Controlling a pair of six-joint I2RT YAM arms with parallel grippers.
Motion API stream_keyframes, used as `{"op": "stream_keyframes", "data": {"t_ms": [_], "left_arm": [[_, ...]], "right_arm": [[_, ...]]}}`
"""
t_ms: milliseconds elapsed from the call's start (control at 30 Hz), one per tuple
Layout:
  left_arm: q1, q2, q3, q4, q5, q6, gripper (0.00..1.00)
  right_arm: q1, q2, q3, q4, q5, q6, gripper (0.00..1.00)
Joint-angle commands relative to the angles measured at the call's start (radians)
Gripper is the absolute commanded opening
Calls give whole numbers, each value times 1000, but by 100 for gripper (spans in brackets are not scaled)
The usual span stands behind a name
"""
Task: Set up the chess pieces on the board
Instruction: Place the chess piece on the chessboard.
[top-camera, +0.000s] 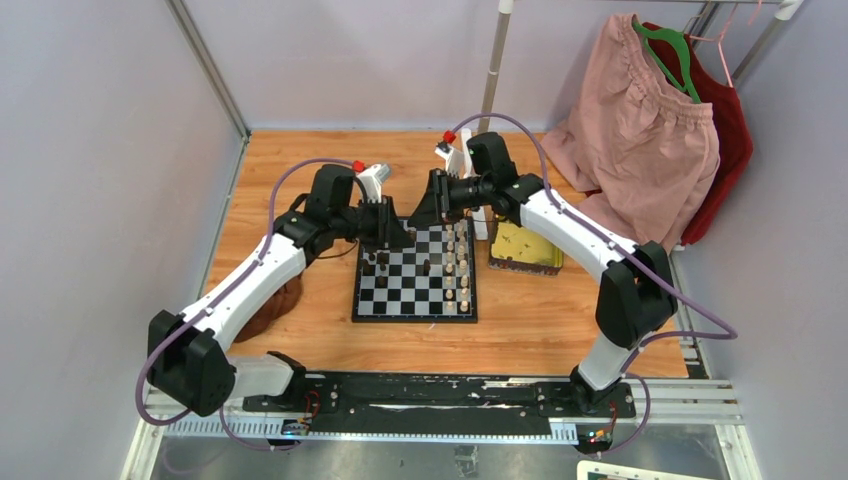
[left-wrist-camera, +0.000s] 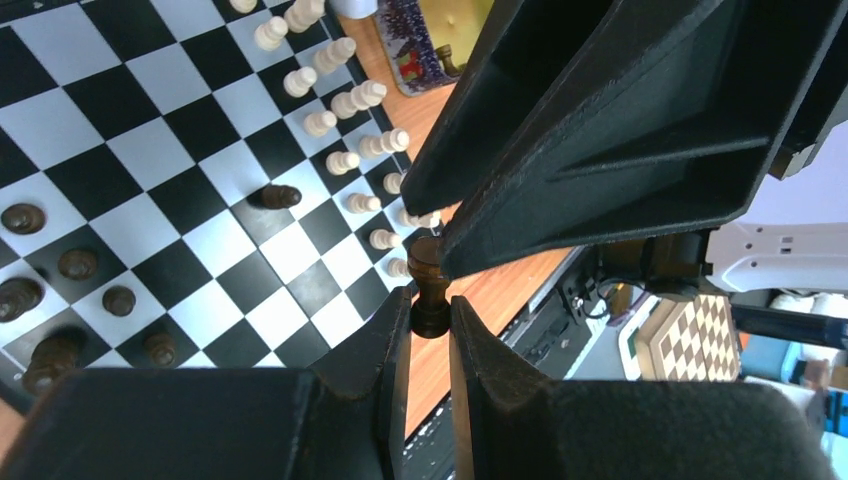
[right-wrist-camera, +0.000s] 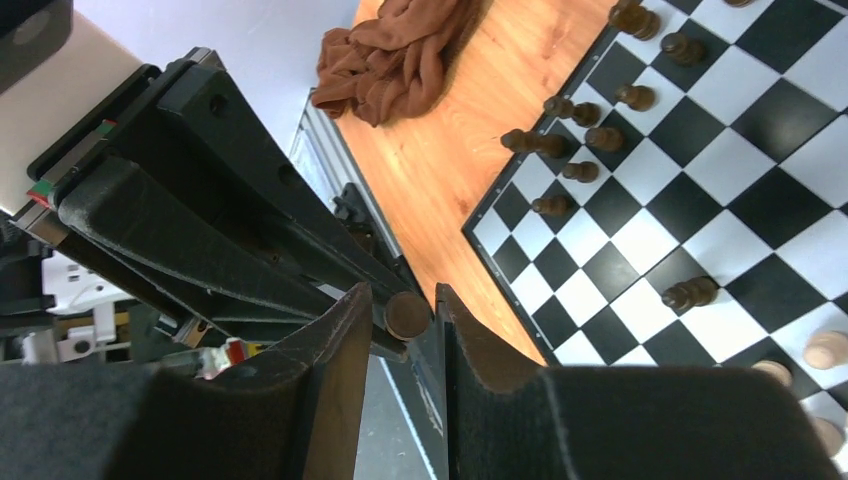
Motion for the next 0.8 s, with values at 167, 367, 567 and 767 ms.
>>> {"op": "stream_keyframes", "data": {"t_ms": [167, 367, 567, 767], "left_arm": [[23, 19, -4, 96, 113, -29, 0], [33, 18, -1, 108, 116, -34, 0], [45, -2, -5, 108, 116, -32, 0], [61, -11, -13, 111, 116, -36, 0]], "right_arm": [[-10, -2, -43, 142, -100, 96, 34], [-9, -9, -62, 143, -98, 96, 34], [-11, -7, -67, 141, -97, 93, 34], [-12, -7, -67, 132, -97, 89, 34]]}}
